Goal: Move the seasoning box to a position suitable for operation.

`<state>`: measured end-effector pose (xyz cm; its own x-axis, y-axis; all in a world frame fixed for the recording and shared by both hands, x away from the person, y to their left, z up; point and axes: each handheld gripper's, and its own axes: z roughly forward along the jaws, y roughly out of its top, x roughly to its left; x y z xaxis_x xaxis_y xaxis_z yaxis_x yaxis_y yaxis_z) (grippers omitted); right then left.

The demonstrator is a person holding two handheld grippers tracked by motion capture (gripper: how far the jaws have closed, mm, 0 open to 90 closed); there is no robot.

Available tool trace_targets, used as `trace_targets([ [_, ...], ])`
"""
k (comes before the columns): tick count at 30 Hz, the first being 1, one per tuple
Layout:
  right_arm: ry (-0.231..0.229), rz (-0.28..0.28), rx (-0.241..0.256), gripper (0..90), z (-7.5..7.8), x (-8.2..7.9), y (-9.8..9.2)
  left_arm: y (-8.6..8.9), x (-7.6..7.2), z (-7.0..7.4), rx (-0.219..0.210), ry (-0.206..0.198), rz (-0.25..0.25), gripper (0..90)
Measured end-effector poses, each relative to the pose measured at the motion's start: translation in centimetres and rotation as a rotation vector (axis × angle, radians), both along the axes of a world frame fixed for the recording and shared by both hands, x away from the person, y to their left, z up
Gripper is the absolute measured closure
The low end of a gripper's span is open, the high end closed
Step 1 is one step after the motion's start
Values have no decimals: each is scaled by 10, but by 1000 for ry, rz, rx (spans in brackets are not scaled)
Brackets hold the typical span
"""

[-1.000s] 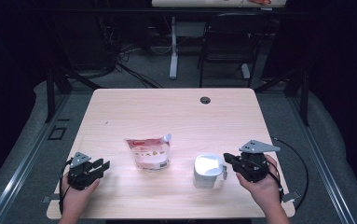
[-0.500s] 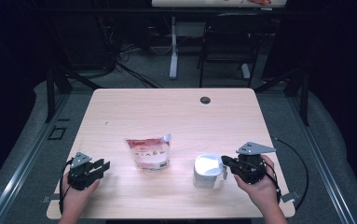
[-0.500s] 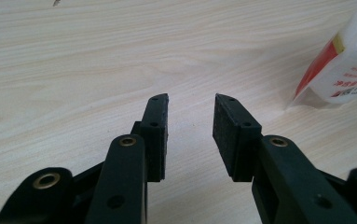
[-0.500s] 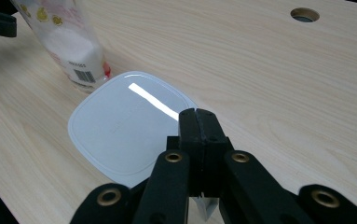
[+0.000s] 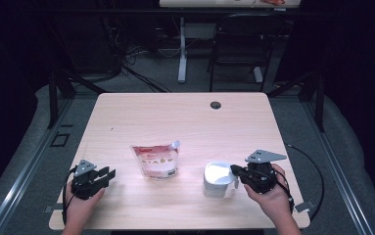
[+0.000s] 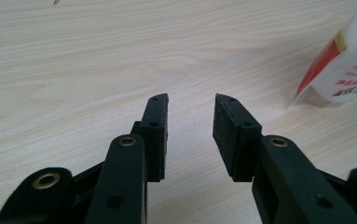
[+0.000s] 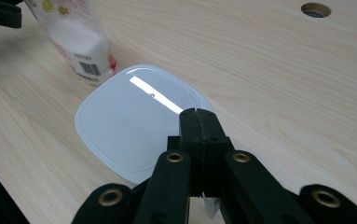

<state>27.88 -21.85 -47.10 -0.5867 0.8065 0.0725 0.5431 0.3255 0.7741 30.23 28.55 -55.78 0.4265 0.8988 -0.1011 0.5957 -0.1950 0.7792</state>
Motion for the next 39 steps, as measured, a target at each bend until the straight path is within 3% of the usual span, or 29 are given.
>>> trace_targets([
  [8, 8, 2, -10, 900, -2, 1, 0, 0, 0, 0, 3, 0, -1, 649],
  [18, 17, -2, 25, 900, -3, 1, -2, 0, 0, 0, 5, -1, 0, 648],
  [29, 36, -15, 117, 900, -9, 3, -11, 0, 0, 0, 5, -4, 2, 647],
  [39, 38, -28, 160, 900, -13, 1, -16, 0, -1, 0, 1, -9, 7, 643],
])
